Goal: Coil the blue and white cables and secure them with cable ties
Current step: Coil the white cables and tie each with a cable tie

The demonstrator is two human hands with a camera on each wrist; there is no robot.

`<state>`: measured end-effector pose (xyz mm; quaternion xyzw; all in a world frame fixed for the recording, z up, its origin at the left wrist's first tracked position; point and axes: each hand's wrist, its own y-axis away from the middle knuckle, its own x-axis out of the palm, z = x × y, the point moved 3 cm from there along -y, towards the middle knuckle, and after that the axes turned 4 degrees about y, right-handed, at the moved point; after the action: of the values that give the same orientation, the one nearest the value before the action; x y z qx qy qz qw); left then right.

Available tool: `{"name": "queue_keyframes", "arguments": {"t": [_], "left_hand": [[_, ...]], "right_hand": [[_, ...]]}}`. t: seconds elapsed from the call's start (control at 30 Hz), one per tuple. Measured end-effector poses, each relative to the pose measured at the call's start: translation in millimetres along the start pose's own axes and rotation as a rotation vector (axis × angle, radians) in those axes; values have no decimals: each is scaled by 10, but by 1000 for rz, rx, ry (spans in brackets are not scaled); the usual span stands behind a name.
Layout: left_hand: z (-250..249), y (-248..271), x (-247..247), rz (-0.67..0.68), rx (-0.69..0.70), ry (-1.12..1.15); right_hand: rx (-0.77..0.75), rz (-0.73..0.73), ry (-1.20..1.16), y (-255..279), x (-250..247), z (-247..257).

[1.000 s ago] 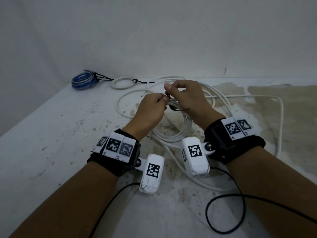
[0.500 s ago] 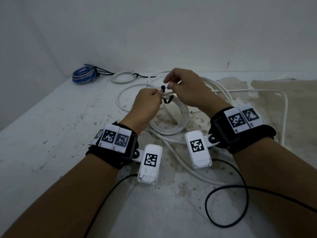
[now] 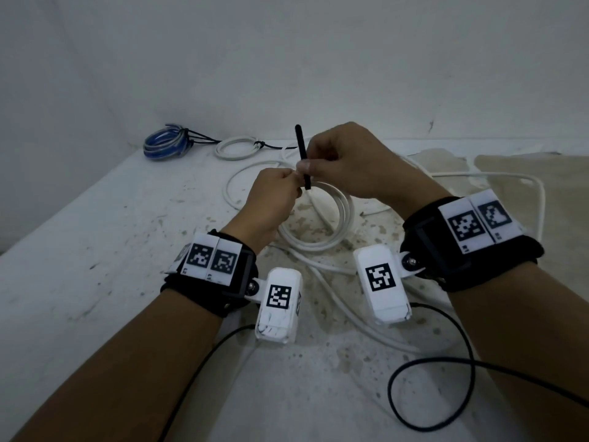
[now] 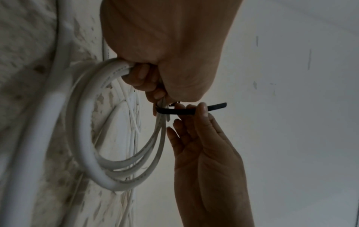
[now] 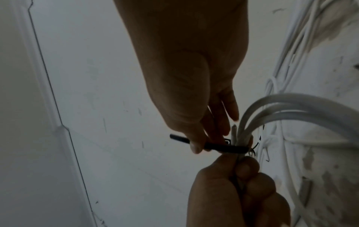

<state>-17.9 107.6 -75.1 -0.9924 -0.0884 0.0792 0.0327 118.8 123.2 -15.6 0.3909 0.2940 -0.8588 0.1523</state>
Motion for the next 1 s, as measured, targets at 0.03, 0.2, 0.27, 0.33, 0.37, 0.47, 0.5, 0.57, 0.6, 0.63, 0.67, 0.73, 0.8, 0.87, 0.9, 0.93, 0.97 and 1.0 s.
{"name": "queue_keyframes", "arguments": {"t": [0.03, 0.2, 0.27, 0.33, 0.37, 0.47, 0.5, 0.57, 0.6, 0.63, 0.67, 0.73, 0.8, 0.87, 0.9, 0.93, 0.97, 1.0], "left_hand": [[2, -6, 1, 1, 1, 0], [21, -19, 7, -18, 11, -32], [35, -14, 28, -15, 26, -76], [52, -9, 41, -17, 27, -90], [58, -10, 42, -20, 19, -83], [72, -13, 32, -32, -37, -31], [78, -12, 30, -33, -61, -14], [88, -11, 32, -32, -97, 8], [93, -12, 33, -35, -109, 12], [96, -13, 35, -38, -116, 11], [97, -14, 36, -39, -119, 5], [96, -15, 38, -33, -116, -14], [96, -13, 40, -29, -107, -29], [98, -6, 42, -28, -95, -36], [101, -3, 43, -27, -94, -34], [104, -1, 41, -27, -95, -29], [104, 3, 42, -29, -97, -23], [102, 8, 42, -33, -99, -18]], "right_hand": [[41, -31, -52, -9, 15, -19], [158, -132, -75, -35, 58, -54], [161, -83, 42, -28, 62, -39], [162, -42, 148, -29, 56, -44], [161, -23, 185, -31, 50, -48], [141, 28, 259, -9, 11, -21], [125, 33, 284, 6, -5, -2], [91, 36, 309, 27, -31, 25], [84, 44, 309, 36, -41, 34], [84, 58, 306, 40, -41, 44], [82, 70, 304, 43, -36, 54], [83, 85, 316, 37, -21, 68], [93, 83, 330, 30, -11, 72], [101, 70, 330, 30, -6, 66], [102, 59, 326, 32, -4, 67], [104, 43, 320, 34, -3, 72], [109, 23, 315, 35, -4, 76], [115, 3, 312, 35, -6, 79]]}}
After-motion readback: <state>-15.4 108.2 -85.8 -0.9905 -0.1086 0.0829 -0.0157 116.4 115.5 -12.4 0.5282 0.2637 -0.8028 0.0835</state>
